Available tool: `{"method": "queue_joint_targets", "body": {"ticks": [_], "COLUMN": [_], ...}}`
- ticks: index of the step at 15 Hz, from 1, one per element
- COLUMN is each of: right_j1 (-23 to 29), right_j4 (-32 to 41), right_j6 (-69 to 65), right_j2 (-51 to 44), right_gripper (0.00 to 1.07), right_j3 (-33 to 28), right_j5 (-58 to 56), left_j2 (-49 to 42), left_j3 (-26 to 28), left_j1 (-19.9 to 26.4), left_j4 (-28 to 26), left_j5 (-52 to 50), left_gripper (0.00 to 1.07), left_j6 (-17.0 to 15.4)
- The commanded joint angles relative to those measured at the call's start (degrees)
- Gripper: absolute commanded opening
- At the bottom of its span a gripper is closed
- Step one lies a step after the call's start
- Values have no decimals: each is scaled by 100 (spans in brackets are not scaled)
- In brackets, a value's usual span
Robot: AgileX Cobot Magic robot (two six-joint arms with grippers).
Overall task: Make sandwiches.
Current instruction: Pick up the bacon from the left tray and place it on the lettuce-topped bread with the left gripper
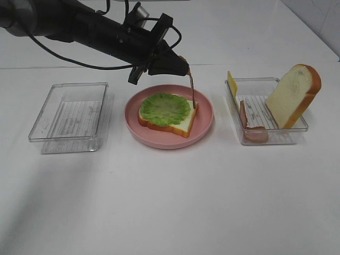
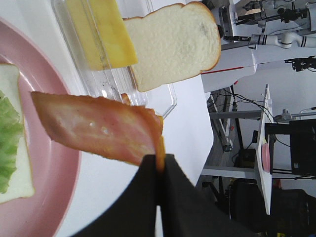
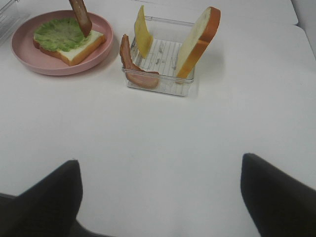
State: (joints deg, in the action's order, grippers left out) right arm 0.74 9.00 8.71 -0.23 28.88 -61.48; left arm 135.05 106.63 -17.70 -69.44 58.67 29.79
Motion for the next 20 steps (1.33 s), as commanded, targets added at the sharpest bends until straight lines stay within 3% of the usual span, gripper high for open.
{"method": "queue_joint_targets", "body": {"ticks": [1, 5, 9, 12, 15, 17, 20], "right_j1": [-34, -34, -34, -34, -34, -34, -34], "right_j4": [0, 0, 0, 0, 0, 0, 0], "right_j6": [34, 34, 34, 34, 34, 34, 34], "right_j2": [-115, -115, -115, -115, -115, -115, -115], "right_gripper": [77, 77, 77, 77, 77, 77, 77], "right_j3": [0, 0, 0, 0, 0, 0, 0], "right_j5": [46, 46, 46, 46, 46, 46, 46], "left_j2": [138, 132, 69, -52, -57, -57, -149], "left_j3": [11, 11, 11, 11, 11, 11, 11], "left_j1": [-17, 0, 132, 132, 132, 132, 132], "left_j4": [-80, 561, 1856, 2613, 2750, 2750, 2779], "left_j5": [-29, -63, -201, -367, -367, -367, -372], "left_gripper": [0, 0, 0, 0, 0, 15, 67], "left_j6": [92, 11, -911, -1232, -1243, -1283, -1266]}}
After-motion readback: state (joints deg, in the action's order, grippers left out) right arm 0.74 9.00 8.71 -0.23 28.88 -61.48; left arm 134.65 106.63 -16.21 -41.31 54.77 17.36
